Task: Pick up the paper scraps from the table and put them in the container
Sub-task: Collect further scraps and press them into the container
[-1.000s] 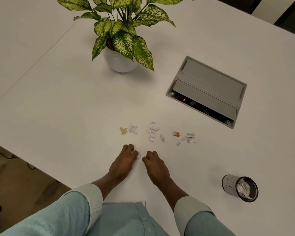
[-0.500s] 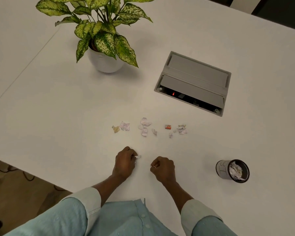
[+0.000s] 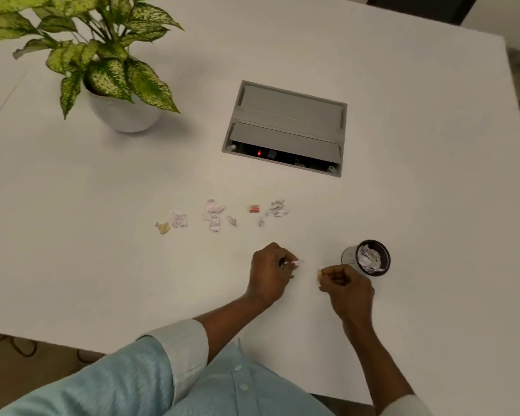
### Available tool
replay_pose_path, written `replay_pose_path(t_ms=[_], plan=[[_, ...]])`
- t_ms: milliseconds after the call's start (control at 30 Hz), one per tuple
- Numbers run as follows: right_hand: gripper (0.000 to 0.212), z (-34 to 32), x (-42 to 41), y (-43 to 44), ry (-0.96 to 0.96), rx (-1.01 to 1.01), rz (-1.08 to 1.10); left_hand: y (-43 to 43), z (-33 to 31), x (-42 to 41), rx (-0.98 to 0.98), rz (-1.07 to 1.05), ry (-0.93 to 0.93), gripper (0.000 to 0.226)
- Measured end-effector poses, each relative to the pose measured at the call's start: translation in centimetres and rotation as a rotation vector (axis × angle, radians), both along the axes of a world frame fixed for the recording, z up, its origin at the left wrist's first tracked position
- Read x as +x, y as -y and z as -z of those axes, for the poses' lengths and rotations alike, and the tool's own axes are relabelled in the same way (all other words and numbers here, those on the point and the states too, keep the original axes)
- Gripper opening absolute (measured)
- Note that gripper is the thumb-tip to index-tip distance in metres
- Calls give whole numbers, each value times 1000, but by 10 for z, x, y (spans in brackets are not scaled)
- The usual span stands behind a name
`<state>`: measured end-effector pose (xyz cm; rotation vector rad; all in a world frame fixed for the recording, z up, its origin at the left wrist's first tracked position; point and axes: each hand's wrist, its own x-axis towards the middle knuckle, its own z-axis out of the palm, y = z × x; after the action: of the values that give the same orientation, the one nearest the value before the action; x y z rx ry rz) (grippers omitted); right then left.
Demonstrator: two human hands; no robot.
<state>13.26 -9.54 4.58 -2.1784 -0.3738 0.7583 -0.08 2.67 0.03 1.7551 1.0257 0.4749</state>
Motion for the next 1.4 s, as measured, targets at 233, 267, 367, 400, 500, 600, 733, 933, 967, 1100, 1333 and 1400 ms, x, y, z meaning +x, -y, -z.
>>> replay_pose_path(t_ms=[233, 267, 367, 400, 500, 600, 733, 933, 967, 1100, 1333, 1400], plan=[[16, -27, 72, 31, 170, -3, 154, 27, -29, 112, 78, 206, -36, 17], [16, -27, 81, 33, 182, -8, 166, 28, -32, 126, 108, 242, -51, 19], [16, -22, 105, 37, 239, -47, 178, 32, -35, 157, 153, 345, -117, 20], [15, -18, 112, 37, 260, -68, 171, 32, -35, 165, 167, 385, -146, 19], [13, -7, 125, 34, 284, -123, 128, 33, -33, 183, 209, 467, -258, 17], [13, 3, 132, 29, 288, -167, 95, 34, -32, 197, 234, 527, -322, 12], [23, 16, 135, 28, 331, -194, 51, 39, -26, 201, 221, 585, -235, 11], [31, 16, 125, 39, 444, -106, 29, 36, -24, 178, 167, 549, -191, 51], [31, 18, 122, 42, 465, -101, 14, 34, -21, 170, 190, 520, -195, 49], [37, 28, 107, 50, 552, -125, -164, 20, 1, 123, 322, 493, -303, 35], [59, 54, 91, 51, 601, -437, -500, 0, 49, 31, 444, 841, -780, 91], [66, 56, 92, 48, 574, -517, -548, 1, 52, 17, 471, 906, -842, 103]])
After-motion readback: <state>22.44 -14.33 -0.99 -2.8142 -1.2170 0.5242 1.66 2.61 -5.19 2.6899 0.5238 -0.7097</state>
